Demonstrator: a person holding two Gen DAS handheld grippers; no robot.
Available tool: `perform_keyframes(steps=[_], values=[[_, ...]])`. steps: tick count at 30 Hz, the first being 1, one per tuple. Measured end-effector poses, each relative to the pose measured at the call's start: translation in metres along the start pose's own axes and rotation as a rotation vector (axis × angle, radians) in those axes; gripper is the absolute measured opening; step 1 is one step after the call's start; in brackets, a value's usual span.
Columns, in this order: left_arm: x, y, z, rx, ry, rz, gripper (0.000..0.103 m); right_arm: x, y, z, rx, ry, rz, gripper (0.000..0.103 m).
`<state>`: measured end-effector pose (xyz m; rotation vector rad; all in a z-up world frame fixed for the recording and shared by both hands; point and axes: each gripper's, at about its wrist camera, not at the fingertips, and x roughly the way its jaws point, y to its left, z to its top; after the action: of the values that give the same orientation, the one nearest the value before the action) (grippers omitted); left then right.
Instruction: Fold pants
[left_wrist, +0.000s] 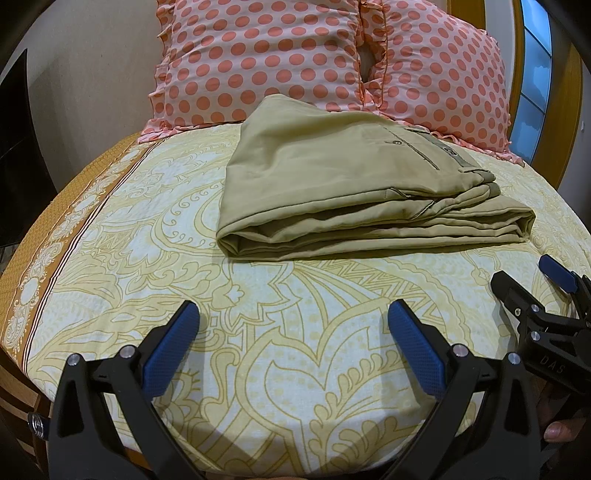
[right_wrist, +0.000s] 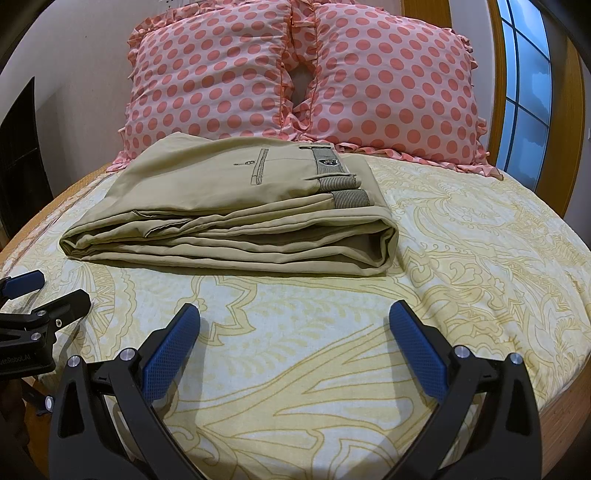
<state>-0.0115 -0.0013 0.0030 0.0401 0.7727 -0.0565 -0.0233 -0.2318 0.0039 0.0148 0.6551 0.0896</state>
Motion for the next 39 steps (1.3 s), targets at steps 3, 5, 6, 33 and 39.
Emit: perform_keyframes(steps=[3,5,6,33,39], values=[[-0.0007,-0.0002,-0.0012,-0.001,0.0,0.0,0.101,0.0001,0.0,0.0,0.0,0.0,0.0,0.102],[-0.0006,-0.0006,-0.0015,-0.001,-0.004,0.0,0.101,0.0002,0.0001,-0.0001,0.0,-0.001,0.0,0.102],[-0.0002,-0.0007,-0.0017,-0.002,-0.005,0.0,0.101,0.0002,0.0,-0.0001,0.0,-0.001,0.0,0.102],[0.0009,0.0002,-0.0017,0.0,-0.005,-0.001,0.101,0.0013,-0.0001,-0.0006,0.0,-0.003,0.0,0.102],[0.0016,0.0006,-0.0017,-0.001,-0.004,-0.001,0.101,0.0016,0.0003,-0.0007,0.001,-0.004,-0.001,0.102]])
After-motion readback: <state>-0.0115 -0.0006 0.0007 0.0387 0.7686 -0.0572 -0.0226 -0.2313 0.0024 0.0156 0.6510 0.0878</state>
